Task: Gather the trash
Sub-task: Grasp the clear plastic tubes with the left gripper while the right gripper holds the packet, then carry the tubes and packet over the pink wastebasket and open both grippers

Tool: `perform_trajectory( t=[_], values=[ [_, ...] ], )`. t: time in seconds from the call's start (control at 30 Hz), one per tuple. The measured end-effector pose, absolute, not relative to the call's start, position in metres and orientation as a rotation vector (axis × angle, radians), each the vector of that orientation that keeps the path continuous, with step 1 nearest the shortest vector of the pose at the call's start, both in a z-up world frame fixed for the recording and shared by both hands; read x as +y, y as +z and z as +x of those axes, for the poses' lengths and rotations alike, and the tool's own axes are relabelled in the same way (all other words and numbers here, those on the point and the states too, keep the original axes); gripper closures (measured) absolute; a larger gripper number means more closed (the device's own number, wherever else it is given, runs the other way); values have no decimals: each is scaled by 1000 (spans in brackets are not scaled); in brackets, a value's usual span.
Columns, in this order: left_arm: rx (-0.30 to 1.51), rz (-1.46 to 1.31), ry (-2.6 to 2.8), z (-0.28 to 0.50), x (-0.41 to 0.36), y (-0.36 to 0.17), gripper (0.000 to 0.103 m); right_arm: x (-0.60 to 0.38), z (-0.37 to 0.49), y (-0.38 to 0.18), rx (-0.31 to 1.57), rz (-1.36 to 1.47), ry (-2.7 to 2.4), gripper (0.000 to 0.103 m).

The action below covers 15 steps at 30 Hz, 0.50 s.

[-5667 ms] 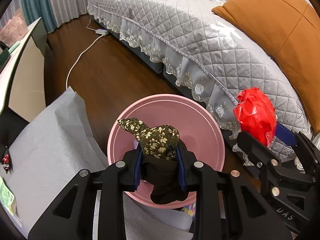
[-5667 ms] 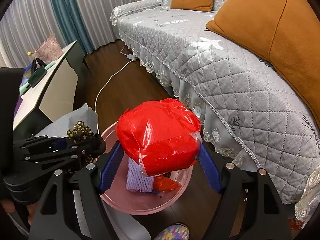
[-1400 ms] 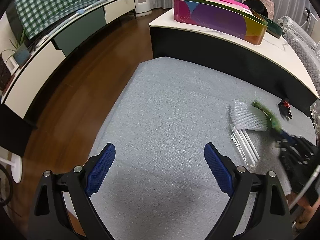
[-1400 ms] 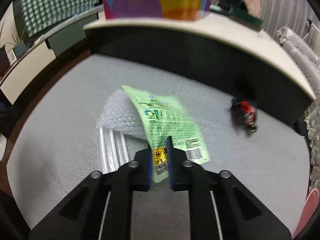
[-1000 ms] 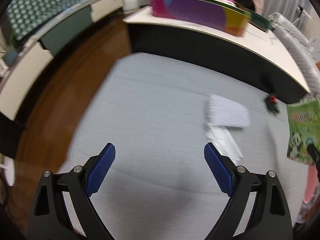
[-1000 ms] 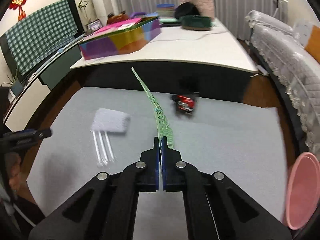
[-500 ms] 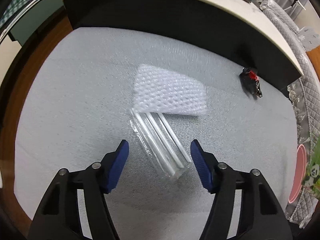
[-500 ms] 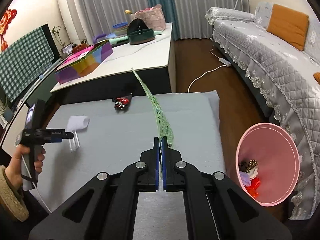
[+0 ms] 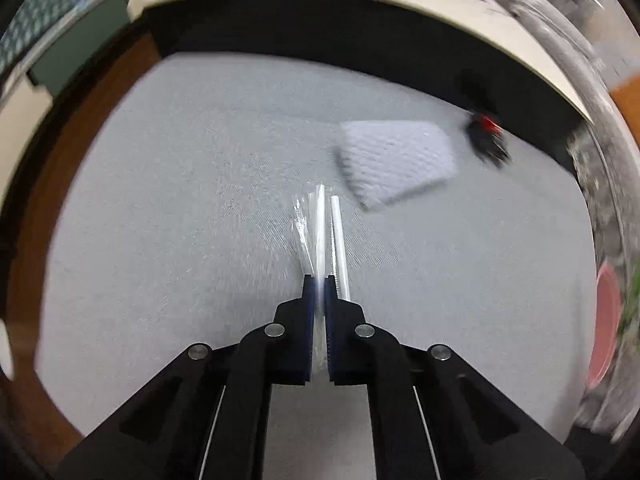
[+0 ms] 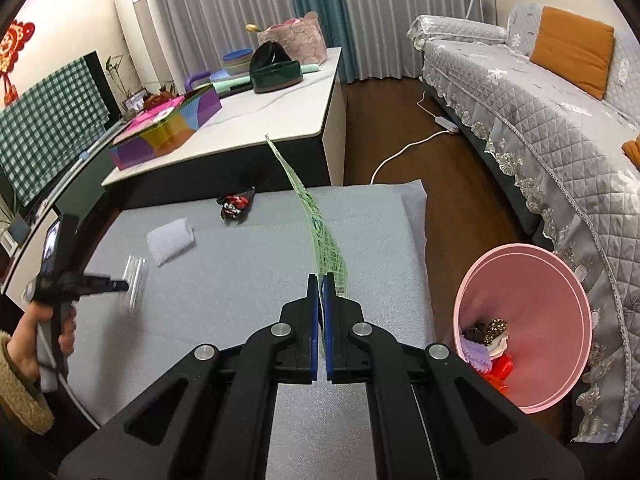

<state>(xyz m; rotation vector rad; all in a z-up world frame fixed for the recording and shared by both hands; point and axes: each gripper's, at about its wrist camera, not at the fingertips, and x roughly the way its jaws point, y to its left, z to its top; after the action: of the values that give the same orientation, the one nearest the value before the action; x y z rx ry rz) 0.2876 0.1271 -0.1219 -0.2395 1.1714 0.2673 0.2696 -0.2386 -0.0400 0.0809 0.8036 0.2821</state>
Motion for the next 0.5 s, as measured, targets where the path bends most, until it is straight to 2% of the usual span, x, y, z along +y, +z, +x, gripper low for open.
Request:
perform_trajectory(
  t=[0.13, 0.5],
  values=[
    [1105, -113, 216, 259, 84, -95, 98, -243, 264, -33, 790, 108, 299, 100],
    [971, -16, 48, 220, -2, -36, 98, -257, 229, 6, 692, 102, 312, 100]
  ],
)
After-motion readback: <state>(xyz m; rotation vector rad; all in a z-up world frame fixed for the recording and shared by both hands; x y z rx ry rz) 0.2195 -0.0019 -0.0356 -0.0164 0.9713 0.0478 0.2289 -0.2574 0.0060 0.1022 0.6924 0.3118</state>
